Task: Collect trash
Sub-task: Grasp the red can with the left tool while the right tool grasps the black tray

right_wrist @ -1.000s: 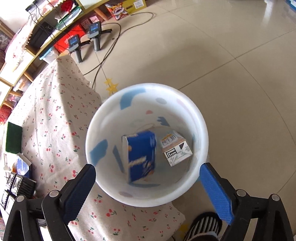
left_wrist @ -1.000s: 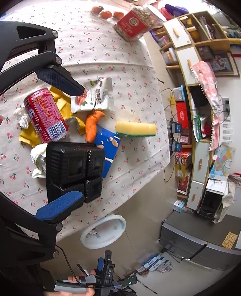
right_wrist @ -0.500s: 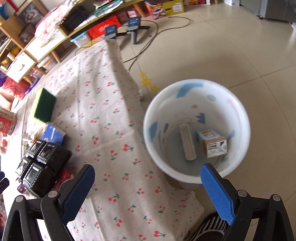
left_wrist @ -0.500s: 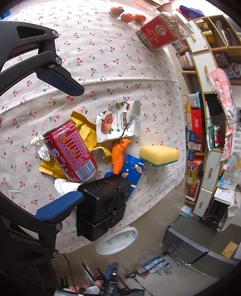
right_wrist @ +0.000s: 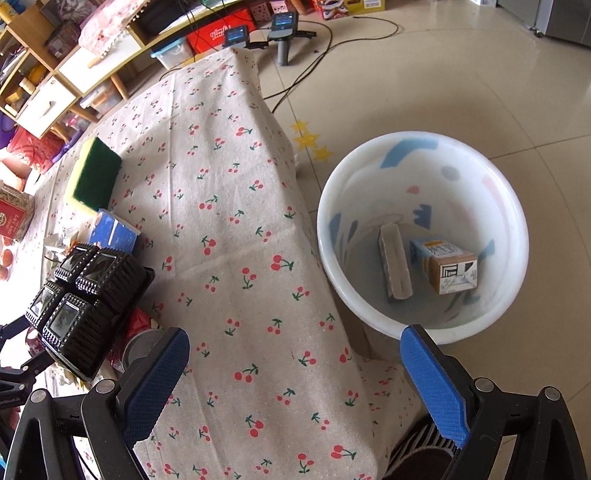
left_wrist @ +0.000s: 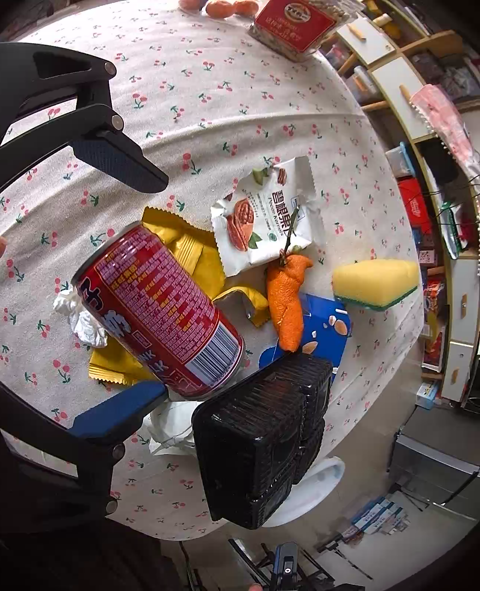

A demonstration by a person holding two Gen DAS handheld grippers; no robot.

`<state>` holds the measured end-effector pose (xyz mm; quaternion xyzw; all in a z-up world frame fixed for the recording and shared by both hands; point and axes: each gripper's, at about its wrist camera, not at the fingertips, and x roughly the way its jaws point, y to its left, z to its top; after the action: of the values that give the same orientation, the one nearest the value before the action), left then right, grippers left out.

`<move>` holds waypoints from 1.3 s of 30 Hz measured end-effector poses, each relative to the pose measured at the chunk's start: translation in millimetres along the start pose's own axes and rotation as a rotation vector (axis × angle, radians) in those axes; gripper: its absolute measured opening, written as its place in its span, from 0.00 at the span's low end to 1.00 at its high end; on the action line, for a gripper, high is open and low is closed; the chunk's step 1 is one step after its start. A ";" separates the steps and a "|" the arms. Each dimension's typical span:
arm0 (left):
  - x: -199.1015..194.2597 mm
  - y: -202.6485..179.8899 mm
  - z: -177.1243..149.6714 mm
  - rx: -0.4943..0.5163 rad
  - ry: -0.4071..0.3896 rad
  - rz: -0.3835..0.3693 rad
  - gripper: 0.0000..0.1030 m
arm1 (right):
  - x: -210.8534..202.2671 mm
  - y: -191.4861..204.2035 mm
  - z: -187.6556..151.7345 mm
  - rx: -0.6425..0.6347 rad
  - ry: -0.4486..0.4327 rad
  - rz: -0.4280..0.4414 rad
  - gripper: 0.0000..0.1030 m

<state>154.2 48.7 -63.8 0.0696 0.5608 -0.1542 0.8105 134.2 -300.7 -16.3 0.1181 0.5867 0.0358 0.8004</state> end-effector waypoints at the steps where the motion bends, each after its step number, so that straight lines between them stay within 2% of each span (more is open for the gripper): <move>1: 3.1 -1.5 0.8 0.003 0.008 -0.009 0.95 | 0.5 1.8 0.3 -0.002 0.000 -0.002 0.93; 6: 10.7 -7.6 3.6 -0.006 0.043 -0.053 0.73 | 4.3 14.2 1.1 -0.022 0.004 -0.004 0.93; 11: 3.9 -3.6 2.6 -0.067 0.024 -0.143 0.64 | 9.3 32.2 0.7 -0.058 0.014 0.004 0.93; 14: -0.9 2.7 1.5 -0.130 0.012 -0.168 0.60 | 12.2 42.0 1.8 -0.070 0.015 0.011 0.93; 16: -5.4 9.9 -1.4 -0.183 0.013 -0.160 0.59 | 13.5 46.6 3.7 -0.068 0.012 0.016 0.93; 19: -9.9 18.2 -10.6 -0.240 0.056 -0.123 0.59 | 14.9 50.9 7.0 -0.053 0.008 0.027 0.93; 22: -7.4 18.1 -16.9 -0.219 0.125 -0.159 0.59 | 18.3 57.6 10.0 -0.045 0.012 0.042 0.93; 30: -10.4 15.8 1.0 -0.174 0.127 -0.141 0.60 | 24.3 80.9 14.0 -0.081 0.022 0.062 0.93; 33: -6.3 8.8 2.4 -0.123 0.197 -0.167 0.61 | 26.2 87.4 15.6 -0.086 0.025 0.078 0.93; 36: -3.3 2.8 0.2 -0.070 0.243 -0.158 0.61 | 29.3 94.2 17.4 -0.088 0.034 0.094 0.93; 39: -5.7 5.0 -0.4 -0.080 0.239 -0.160 0.63 | 33.9 101.8 18.0 -0.093 0.048 0.123 0.93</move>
<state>153.7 54.5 -59.0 0.0103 0.6627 -0.1866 0.7251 170.0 -198.0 -19.2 0.1157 0.5952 0.1149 0.7869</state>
